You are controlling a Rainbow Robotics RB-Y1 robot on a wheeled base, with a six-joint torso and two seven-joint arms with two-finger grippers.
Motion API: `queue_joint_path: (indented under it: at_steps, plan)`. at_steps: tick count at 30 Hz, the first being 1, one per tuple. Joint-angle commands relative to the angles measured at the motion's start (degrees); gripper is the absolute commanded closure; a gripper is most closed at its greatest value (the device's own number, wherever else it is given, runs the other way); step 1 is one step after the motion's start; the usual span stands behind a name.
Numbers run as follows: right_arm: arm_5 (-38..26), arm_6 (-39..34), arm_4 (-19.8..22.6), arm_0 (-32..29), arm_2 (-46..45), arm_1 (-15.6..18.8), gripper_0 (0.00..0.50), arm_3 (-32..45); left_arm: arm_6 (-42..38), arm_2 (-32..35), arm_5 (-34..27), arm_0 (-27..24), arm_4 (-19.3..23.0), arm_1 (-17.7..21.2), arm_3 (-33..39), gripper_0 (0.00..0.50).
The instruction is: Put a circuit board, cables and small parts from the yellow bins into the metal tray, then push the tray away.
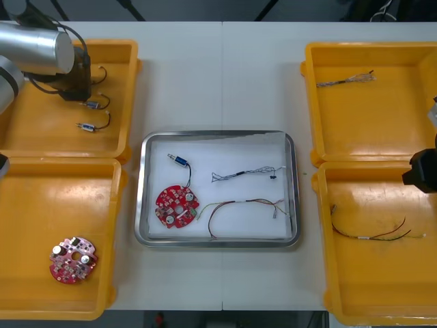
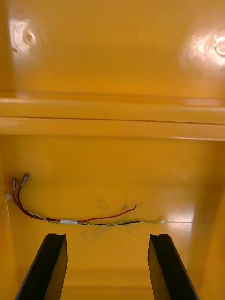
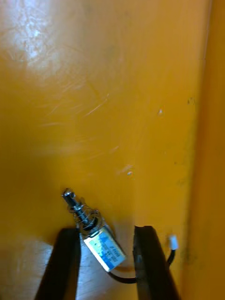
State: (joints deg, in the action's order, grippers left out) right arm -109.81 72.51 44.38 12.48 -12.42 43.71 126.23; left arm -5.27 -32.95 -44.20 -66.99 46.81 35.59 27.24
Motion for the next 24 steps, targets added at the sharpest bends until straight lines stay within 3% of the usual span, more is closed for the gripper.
queue_joint_path:
  at_steps: [1,3,13,17,24]
  plan:
    - [-0.2,-2.8,-0.6,-2.2,-2.3,0.3,0.000,2.0,-2.3,-10.6,2.5,4.9,5.0,-2.1,-2.7,0.428]
    - [-0.2,-3.3,-0.8,-2.8,-3.1,-0.5,0.000,1.9,-2.2,-12.4,4.0,5.2,5.8,-2.1,-3.1,0.500]
    - [-0.2,-4.0,-0.9,-3.9,-3.7,-1.2,0.000,1.9,1.5,-12.2,2.8,4.7,5.9,-1.0,-2.5,0.500]
    - [-0.2,-4.0,-0.9,-3.9,-3.7,-1.2,0.000,1.9,5.7,-9.9,-4.2,2.5,5.9,1.0,-0.6,0.500]
    - [-0.2,-4.0,-0.9,-3.9,-3.7,-1.2,0.000,1.9,13.4,-1.9,-24.4,-1.5,5.0,6.9,7.9,0.500]
